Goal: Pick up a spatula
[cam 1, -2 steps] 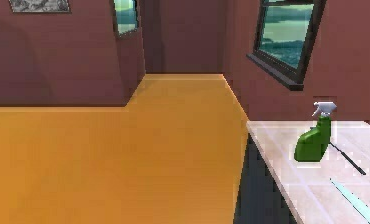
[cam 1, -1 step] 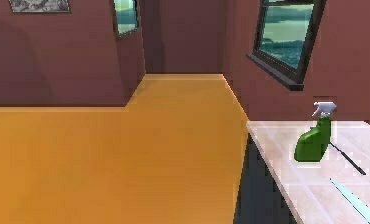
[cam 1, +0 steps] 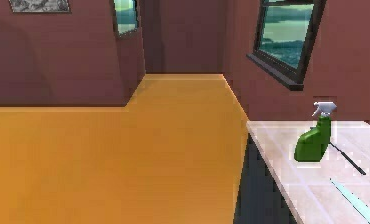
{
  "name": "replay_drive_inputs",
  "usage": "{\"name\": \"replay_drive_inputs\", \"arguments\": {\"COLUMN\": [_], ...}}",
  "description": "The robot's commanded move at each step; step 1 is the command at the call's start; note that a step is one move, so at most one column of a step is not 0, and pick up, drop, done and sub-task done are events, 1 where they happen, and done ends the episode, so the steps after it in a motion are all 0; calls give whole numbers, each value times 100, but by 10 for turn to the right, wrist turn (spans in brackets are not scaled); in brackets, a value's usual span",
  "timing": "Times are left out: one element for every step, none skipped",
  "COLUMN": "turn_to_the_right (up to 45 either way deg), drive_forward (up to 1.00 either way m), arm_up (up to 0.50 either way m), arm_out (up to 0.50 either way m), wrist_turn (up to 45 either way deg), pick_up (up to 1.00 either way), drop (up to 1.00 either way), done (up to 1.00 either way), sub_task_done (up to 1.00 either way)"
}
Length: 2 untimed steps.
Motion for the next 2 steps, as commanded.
{"name": "replay_drive_inputs", "arguments": {"turn_to_the_right": [0,0], "drive_forward": [0,0], "arm_up": [0,-14], "arm_out": [0,0], "wrist_turn": [330,0], "pick_up": [0,0], "drop": [0,0], "done": [0,0], "sub_task_done": [0,0]}}
